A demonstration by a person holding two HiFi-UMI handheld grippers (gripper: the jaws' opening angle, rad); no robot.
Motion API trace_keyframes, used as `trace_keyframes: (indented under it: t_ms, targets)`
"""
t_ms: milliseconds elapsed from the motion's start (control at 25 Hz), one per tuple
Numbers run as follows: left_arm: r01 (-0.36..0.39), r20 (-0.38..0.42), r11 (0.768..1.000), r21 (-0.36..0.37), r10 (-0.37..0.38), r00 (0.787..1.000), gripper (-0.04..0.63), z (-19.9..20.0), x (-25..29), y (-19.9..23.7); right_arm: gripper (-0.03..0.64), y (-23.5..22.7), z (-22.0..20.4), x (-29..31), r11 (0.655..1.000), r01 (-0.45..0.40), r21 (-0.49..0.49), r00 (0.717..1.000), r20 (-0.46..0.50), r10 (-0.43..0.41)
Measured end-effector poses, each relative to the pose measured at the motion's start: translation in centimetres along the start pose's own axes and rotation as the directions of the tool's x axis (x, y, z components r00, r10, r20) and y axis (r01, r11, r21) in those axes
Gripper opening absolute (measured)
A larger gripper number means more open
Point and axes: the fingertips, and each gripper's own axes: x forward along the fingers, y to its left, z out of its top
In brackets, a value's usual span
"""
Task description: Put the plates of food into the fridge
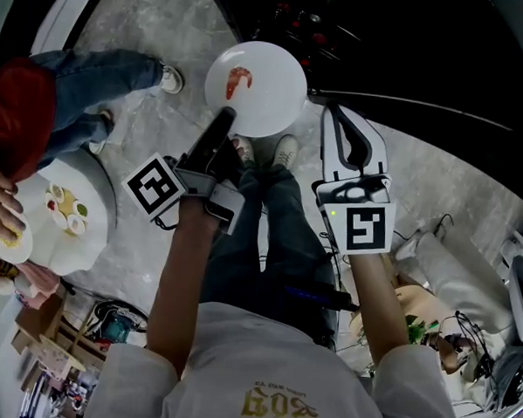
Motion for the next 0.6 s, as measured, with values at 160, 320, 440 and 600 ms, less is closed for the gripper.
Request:
trace_keyframes:
  t_ms: [160,320,440,600]
  targets:
    - [0.003,0.004,1.000,-0.006,-0.003,1.000,0.015,-0.1,0.0,0.5,0.009,0.2,-0.6,0.1,1.000,-0.006,-0.015,1.000,0.010,0.006]
    - [0.008,0.015,1.000,-0.005,-0.008,1.000,0.015,0.0,-0.1,0.8,0.009,0.4,-1.3,0.0,1.000,-0.005,-0.009,1.000,0.008,0.005]
    - [0.015,0.028,1.000,-0.010,-0.015,1.000,0.015,0.0,0.2,0.6,0.009,0.5,-1.7,-0.1,1.000,-0.011,-0.012,1.000,0.012,0.011]
    - [0.019,0.032,1.000,-0.016,-0.018,0.999,0.015,0.1,0.8,0.8,0.009,0.8,-2.3,0.4,1.000,-0.017,-0.010,1.000,0.023,0.017]
